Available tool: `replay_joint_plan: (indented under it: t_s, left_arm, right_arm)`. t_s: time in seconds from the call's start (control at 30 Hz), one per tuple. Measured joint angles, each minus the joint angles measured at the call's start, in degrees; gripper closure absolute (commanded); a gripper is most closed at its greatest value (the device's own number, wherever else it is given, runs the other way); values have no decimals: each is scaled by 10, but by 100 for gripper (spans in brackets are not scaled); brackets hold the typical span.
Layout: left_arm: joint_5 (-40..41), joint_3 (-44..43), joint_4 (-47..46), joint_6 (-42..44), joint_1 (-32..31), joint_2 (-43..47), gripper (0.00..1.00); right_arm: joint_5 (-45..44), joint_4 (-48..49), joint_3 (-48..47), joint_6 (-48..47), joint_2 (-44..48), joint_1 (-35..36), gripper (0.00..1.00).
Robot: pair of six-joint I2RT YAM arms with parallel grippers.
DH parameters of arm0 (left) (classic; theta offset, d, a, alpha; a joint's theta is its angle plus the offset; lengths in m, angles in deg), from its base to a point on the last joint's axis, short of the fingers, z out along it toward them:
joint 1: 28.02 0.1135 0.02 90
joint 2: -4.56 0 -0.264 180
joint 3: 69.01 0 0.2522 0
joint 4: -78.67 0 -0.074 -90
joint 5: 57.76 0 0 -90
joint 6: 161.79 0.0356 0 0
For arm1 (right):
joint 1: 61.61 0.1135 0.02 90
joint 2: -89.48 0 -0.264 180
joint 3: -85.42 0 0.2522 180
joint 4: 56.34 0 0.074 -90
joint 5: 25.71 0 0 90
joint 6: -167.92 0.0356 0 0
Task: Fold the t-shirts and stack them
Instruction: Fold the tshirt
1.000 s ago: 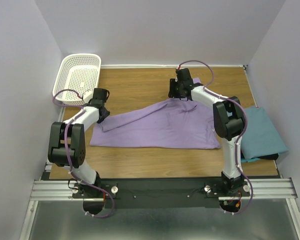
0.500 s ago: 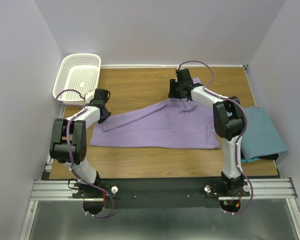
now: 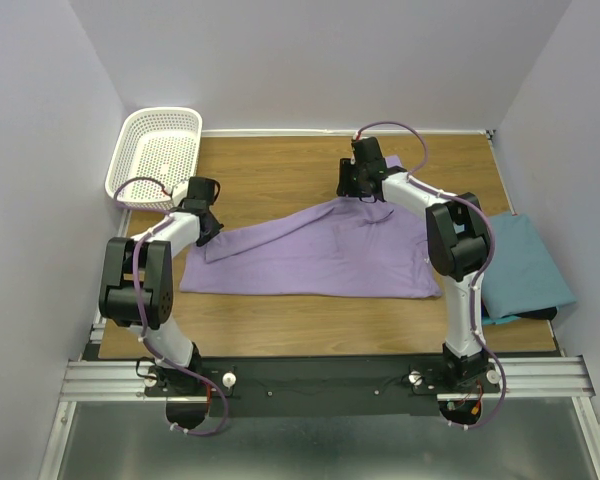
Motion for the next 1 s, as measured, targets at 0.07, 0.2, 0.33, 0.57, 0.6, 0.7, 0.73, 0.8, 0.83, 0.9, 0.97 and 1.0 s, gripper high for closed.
replay_joint_plan:
  t_s: [0.07,0.2,0.33,0.57,0.6,0.7,0.73,0.8,0.83,0.9,0.97,1.0]
  left_arm:
    - [-5,-1,0,4,0,9,100]
    - [-15,-9,1,10,0,34,100]
    - [-32,-13,-4,18,-1,69,100]
    - [-78,9,-24,31,-14,124,100]
    - [-85,18,-28,31,-17,135,100]
    - [-106,47,-37,33,-23,167,100]
    - [-112,57,-39,33,-25,176,100]
    - [-125,80,-43,33,-28,195,100]
    - [-130,90,-46,33,-29,202,100]
    - [-144,113,-47,32,-31,216,100]
    - [-155,134,-50,30,-33,226,100]
    - [-159,147,-50,28,-35,230,100]
  right_arm:
    - [0,0,0,0,0,0,45]
    - [0,0,0,0,0,0,45]
    - [0,0,0,0,0,0,45]
    - [0,0,0,0,0,0,45]
    - [1,0,0,0,0,0,46]
    - [3,0,0,1,0,0,45]
    - [4,0,0,1,0,0,45]
    - [4,0,0,2,0,0,45]
    - [4,1,0,3,0,0,45]
    - [4,1,0,5,0,0,45]
    - [5,1,0,7,0,0,45]
    - [5,1,0,8,0,0,45]
